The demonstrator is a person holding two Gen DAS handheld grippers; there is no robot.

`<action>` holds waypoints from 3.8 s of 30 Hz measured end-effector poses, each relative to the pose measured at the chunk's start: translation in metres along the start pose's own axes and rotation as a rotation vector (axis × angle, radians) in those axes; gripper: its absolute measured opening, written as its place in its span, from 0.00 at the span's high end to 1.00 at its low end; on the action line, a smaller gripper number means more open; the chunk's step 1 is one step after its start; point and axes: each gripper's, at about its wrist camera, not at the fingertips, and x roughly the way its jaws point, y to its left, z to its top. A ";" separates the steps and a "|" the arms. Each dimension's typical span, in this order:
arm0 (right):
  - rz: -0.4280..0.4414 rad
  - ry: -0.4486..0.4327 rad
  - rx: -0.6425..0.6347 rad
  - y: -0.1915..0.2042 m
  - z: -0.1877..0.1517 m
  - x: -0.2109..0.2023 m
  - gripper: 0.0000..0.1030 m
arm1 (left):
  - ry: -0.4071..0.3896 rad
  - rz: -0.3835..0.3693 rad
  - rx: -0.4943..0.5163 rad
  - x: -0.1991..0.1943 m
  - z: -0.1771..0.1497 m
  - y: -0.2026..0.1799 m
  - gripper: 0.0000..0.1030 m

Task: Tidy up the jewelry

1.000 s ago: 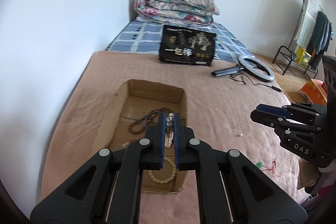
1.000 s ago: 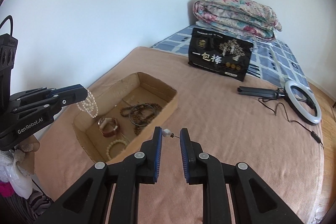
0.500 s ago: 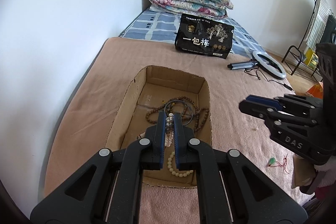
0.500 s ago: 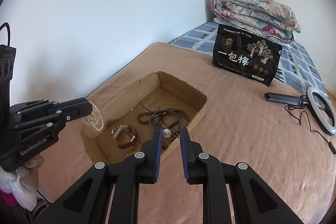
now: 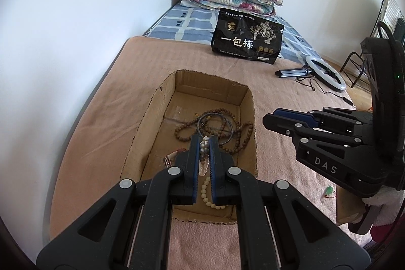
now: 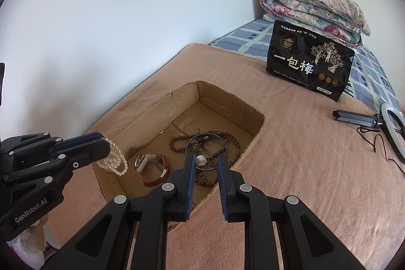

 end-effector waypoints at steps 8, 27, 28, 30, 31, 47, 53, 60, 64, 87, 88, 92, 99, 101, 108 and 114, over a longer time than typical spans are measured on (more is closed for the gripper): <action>0.001 0.012 -0.007 0.004 0.004 0.011 0.84 | 0.011 0.003 -0.001 0.003 -0.001 0.001 0.95; -0.068 -0.055 0.002 0.004 0.010 -0.001 0.16 | -0.017 0.031 0.021 0.001 -0.002 -0.004 0.58; -0.071 -0.057 0.004 0.003 0.011 -0.002 0.15 | -0.016 0.035 0.025 0.001 -0.002 -0.004 0.58; -0.075 -0.060 0.007 0.002 0.011 -0.003 0.14 | -0.018 0.037 0.025 0.001 -0.002 -0.004 0.55; -0.077 -0.062 0.009 0.002 0.011 -0.004 0.12 | -0.020 0.038 0.026 0.001 -0.002 -0.004 0.53; -0.120 -0.102 0.050 -0.013 0.010 -0.029 0.00 | -0.036 0.055 0.039 -0.002 -0.001 -0.008 0.37; -0.125 -0.113 0.061 -0.019 0.007 -0.039 0.00 | -0.041 0.059 0.051 -0.006 -0.001 -0.014 0.37; -0.136 -0.123 0.069 -0.027 0.000 -0.055 0.00 | -0.046 0.056 0.064 -0.010 -0.001 -0.025 0.36; -0.144 -0.128 0.084 -0.035 -0.006 -0.066 0.00 | -0.054 0.053 0.083 -0.014 -0.002 -0.035 0.36; -0.283 -0.130 0.173 -0.126 -0.079 -0.156 0.00 | -0.037 -0.043 0.181 -0.016 -0.015 -0.104 0.36; -0.286 -0.128 0.177 -0.129 -0.082 -0.159 0.00 | -0.035 -0.051 0.186 -0.015 -0.016 -0.109 0.36; -0.300 -0.114 0.203 -0.145 -0.099 -0.169 0.00 | -0.029 -0.078 0.206 -0.013 -0.021 -0.124 0.36; -0.270 -0.069 0.206 -0.160 -0.129 -0.172 0.01 | -0.006 -0.118 0.247 -0.006 -0.027 -0.149 0.36; -0.261 -0.053 0.196 -0.160 -0.135 -0.168 0.03 | 0.003 -0.132 0.251 -0.003 -0.029 -0.155 0.36; -0.227 0.004 0.179 -0.155 -0.157 -0.146 0.12 | 0.020 -0.184 0.261 0.010 -0.030 -0.173 0.36; -0.194 0.060 0.183 -0.153 -0.171 -0.126 0.20 | 0.051 -0.218 0.292 0.029 -0.030 -0.187 0.43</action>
